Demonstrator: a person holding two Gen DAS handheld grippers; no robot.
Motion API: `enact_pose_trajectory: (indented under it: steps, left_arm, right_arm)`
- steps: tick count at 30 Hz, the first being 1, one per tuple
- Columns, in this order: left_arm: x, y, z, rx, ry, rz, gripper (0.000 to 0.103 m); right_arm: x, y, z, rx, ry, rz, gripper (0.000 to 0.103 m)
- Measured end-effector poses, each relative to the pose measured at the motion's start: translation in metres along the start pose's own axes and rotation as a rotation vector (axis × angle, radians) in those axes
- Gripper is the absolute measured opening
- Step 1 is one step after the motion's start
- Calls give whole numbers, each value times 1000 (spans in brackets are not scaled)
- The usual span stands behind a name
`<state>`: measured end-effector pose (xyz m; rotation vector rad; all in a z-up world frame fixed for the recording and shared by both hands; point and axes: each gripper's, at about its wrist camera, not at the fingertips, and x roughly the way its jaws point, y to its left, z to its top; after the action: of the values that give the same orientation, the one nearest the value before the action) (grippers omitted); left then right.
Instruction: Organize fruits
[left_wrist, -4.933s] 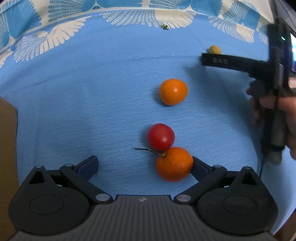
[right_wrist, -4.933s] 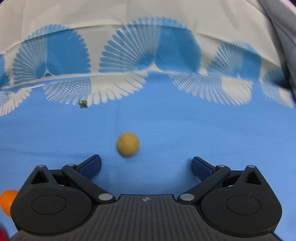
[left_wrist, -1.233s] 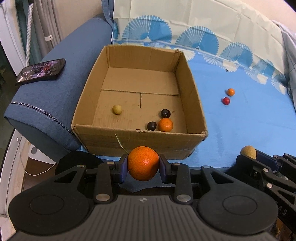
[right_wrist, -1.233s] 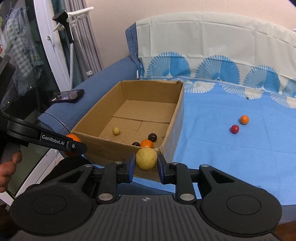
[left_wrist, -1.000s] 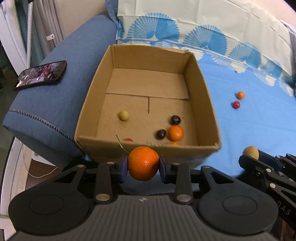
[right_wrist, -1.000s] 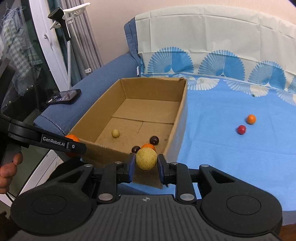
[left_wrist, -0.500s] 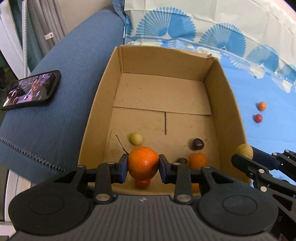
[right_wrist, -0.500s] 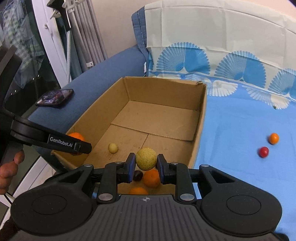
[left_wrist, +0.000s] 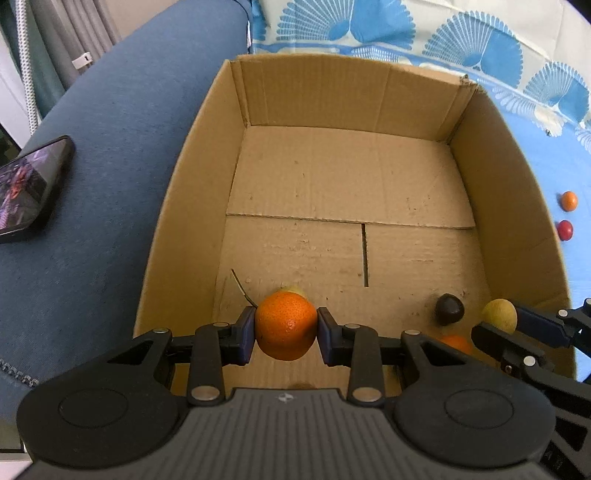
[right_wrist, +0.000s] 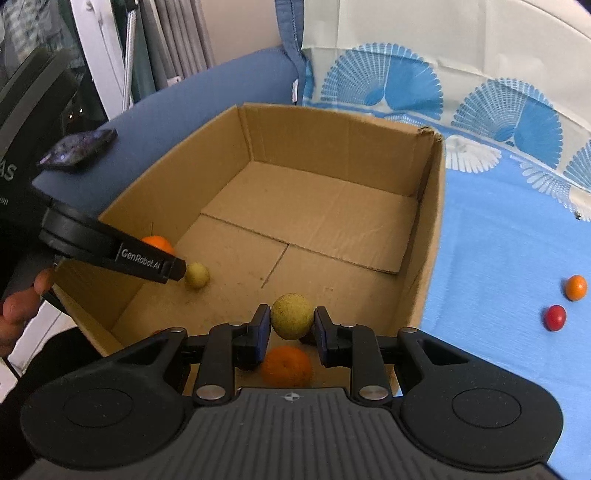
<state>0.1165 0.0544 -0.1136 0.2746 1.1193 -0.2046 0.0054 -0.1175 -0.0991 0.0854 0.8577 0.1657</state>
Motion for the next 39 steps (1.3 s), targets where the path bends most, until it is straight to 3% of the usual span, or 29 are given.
enact_pose_trajectory:
  steps: [3, 4, 5, 6, 7, 9, 12, 16, 23, 32, 39]
  left_arm:
    - [8, -2, 1, 15, -6, 9, 40]
    - [10, -3, 2, 24, -13, 9, 54]
    - [8, -3, 2, 31, -21, 15, 84]
    - [6, -3, 3, 34, -33, 31, 98]
    - [2, -3, 3, 30, -59, 42, 103]
    - [-8, -2, 1, 31, -90, 22, 103]
    - [-19, 4, -3, 2, -65, -5, 103]
    - [-46, 9, -23, -31, -72, 7, 103]
    - [-103, 6, -70, -44, -104, 51, 103]
    - [-155, -2, -122, -38, -147, 33, 103]
    - [-181, -13, -138, -28, -178, 16, 103]
  right_arm:
    - [8, 2, 0, -13, 11, -3, 27]
    - [9, 3, 1, -27, 8, -8, 27]
    - [10, 4, 1, -40, 5, -9, 31]
    - [10, 6, 3, -52, 9, -6, 49]
    - [8, 7, 3, -56, 5, -9, 71]
    - [-1, 8, 5, -55, -16, -20, 86]
    - [-15, 8, 5, -45, -9, -5, 90]
    - [-42, 0, 0, 70, 18, 15, 99]
    - [-100, 8, -19, 283, 25, -38, 102]
    - [-152, 23, -42, 338, -1, -115, 102]
    - [-181, 28, -56, 338, -21, -141, 102]
